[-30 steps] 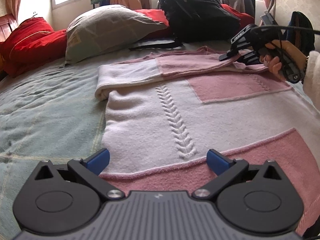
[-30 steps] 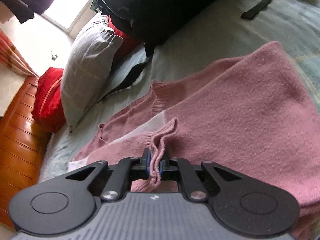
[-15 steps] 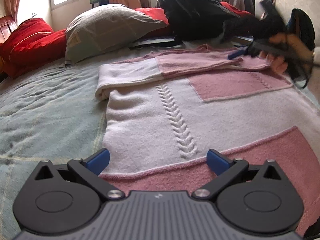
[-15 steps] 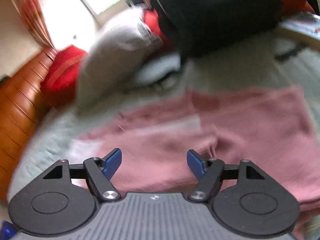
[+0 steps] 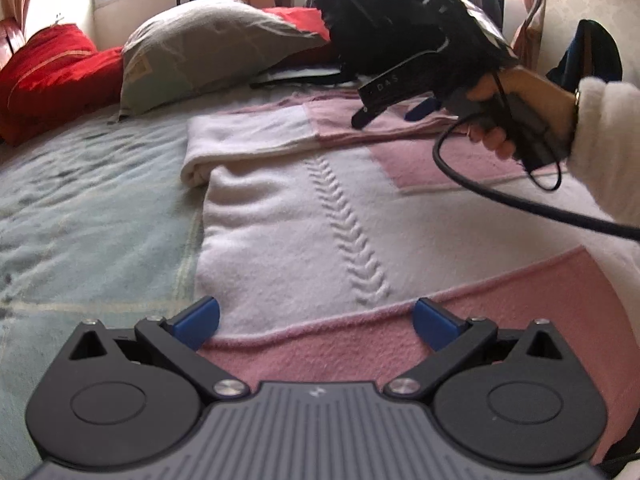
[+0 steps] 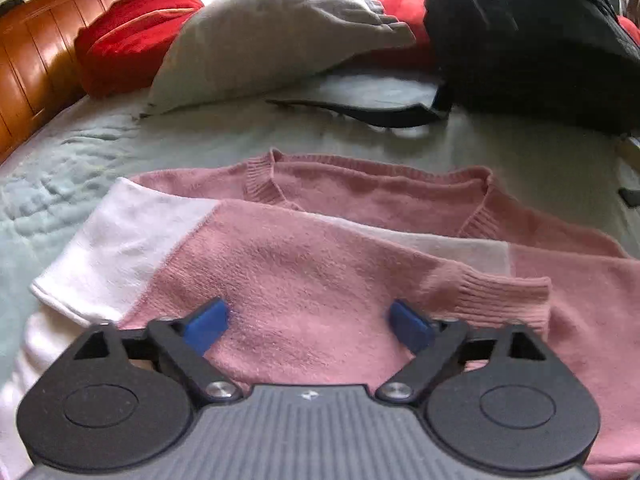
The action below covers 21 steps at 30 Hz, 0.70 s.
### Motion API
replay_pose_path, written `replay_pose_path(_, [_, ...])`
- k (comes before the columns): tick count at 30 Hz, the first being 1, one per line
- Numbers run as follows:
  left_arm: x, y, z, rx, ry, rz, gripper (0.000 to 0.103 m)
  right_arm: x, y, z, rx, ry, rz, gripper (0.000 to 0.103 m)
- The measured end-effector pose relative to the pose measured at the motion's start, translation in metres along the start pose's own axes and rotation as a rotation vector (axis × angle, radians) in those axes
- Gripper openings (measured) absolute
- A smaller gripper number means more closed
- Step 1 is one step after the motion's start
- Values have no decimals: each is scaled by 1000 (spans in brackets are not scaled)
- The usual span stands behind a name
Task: Fold clothes
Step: 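Move both open grippers toward the pink ribbed hem of the sweater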
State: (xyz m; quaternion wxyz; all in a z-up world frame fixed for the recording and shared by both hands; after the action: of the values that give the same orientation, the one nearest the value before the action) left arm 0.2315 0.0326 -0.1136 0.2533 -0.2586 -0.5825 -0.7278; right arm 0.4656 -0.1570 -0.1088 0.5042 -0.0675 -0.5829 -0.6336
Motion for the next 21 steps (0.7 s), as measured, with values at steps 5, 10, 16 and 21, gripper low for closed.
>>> replay_pose_path(5, [8, 4, 8, -16, 4, -14, 102, 49, -10, 10, 42, 6, 6, 98])
replay_pose_path(10, [17, 25, 21, 15, -69, -26, 102, 128, -51, 10, 85, -56, -12, 103])
replay_pose_path(16, [-15, 69, 17, 42, -196, -17, 102, 173, -138, 4, 11, -97, 26, 103])
replay_pose_path(21, [-71, 92, 9, 79, -266, 27, 102, 184, -170, 2, -68, -77, 2, 103])
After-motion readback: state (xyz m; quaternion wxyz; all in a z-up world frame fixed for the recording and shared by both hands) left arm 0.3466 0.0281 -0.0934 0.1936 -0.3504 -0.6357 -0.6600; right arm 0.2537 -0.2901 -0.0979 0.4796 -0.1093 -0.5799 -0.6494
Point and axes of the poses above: each gripper's, at about its wrist camera, not at the fingertips, and x roughly against the way its jaws point, z to its left, y to its top, the point moved 4 cm from there along -x, roughly the way its jaws point, and after that the axes turned 15 degrees about y, right-handed, at the moved point
